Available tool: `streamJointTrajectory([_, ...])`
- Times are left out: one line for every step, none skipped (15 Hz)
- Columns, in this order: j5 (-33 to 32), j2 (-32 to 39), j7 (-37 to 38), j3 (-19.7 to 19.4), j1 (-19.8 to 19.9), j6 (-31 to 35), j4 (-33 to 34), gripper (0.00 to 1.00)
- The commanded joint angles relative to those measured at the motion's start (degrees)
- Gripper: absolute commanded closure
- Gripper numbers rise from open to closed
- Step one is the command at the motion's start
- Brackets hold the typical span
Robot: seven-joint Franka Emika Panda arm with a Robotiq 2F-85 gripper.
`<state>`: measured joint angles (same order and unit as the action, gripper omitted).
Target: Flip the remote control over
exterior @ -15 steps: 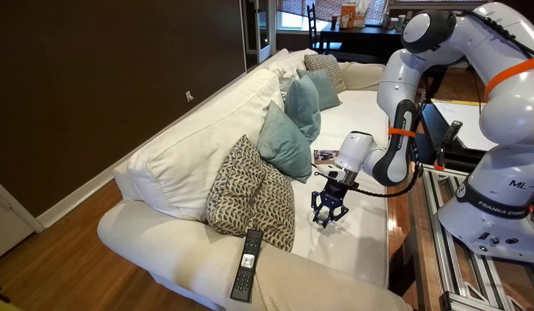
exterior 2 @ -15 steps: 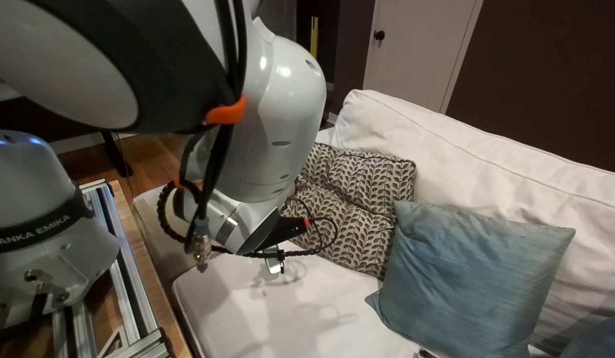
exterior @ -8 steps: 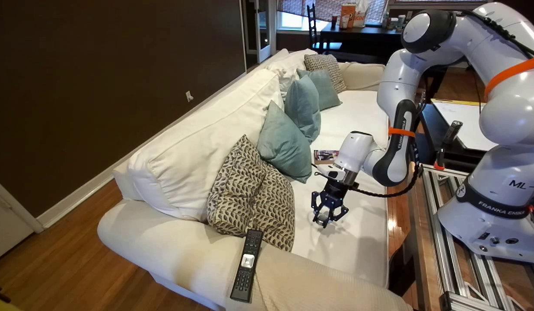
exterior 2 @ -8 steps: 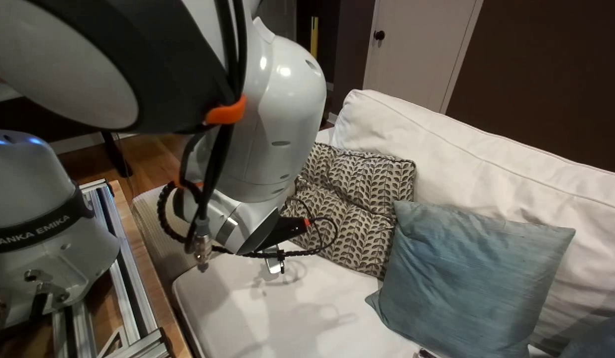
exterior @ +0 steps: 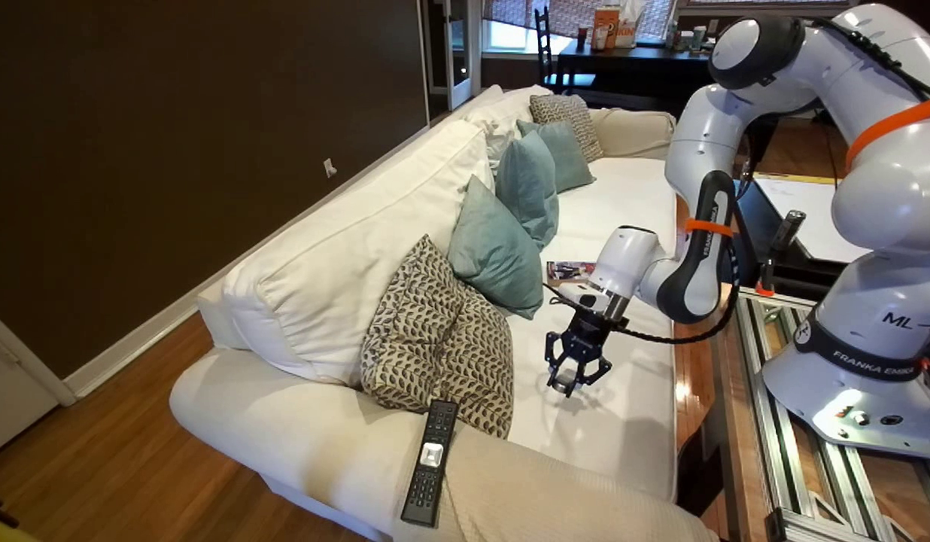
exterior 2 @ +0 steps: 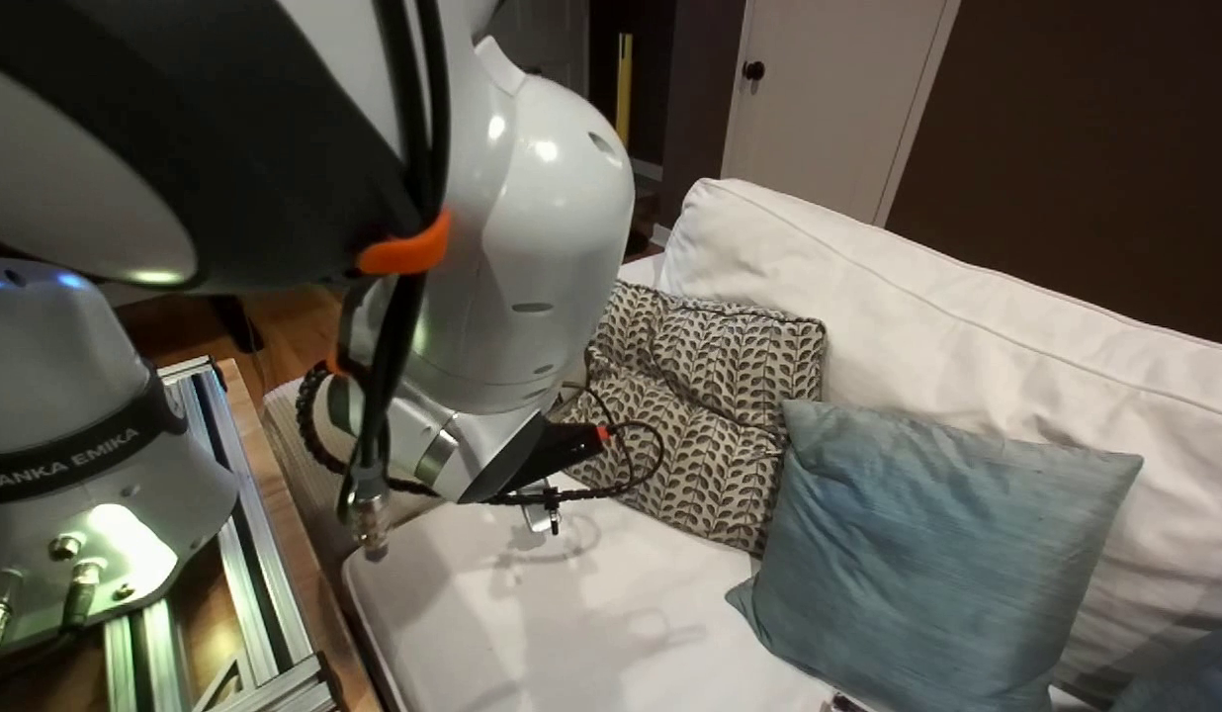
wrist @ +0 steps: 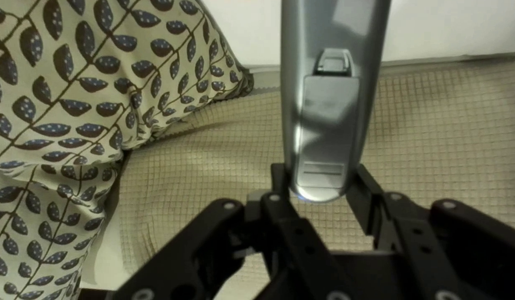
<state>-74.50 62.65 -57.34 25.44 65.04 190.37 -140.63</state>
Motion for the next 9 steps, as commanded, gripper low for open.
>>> streamJointTrajectory([-4.21, 1.76, -3.78, 2.06, 7.79, 0.31, -3.19, 0.85])
streamJointTrajectory([-5.17, 2.01, -4.4, 2.28, 9.25, 0.35, -3.68, 0.85])
streamJointTrajectory([-6.15, 2.39, -5.08, 2.7, 11.07, 0.08, -4.37, 0.85])
streamJointTrajectory([-7.26, 3.22, -6.09, 3.02, 12.84, -0.27, -4.95, 0.85])
streamJointTrajectory([-8.13, 3.93, -6.89, 3.13, 14.14, -0.49, -5.27, 0.85])
streamJointTrajectory([-9.1, 5.13, -7.88, 3.33, 15.59, -0.9, -5.58, 0.85])
streamJointTrajectory([-9.81, 5.94, -8.67, 3.41, 16.68, -1.11, -5.84, 0.85])
streamJointTrajectory([-10.34, 6.62, -9.37, 3.5, 17.48, -1.33, -5.96, 0.85])
streamJointTrajectory([-10.55, 7.29, -9.8, 3.61, 18.13, -1.55, -6.01, 0.85])
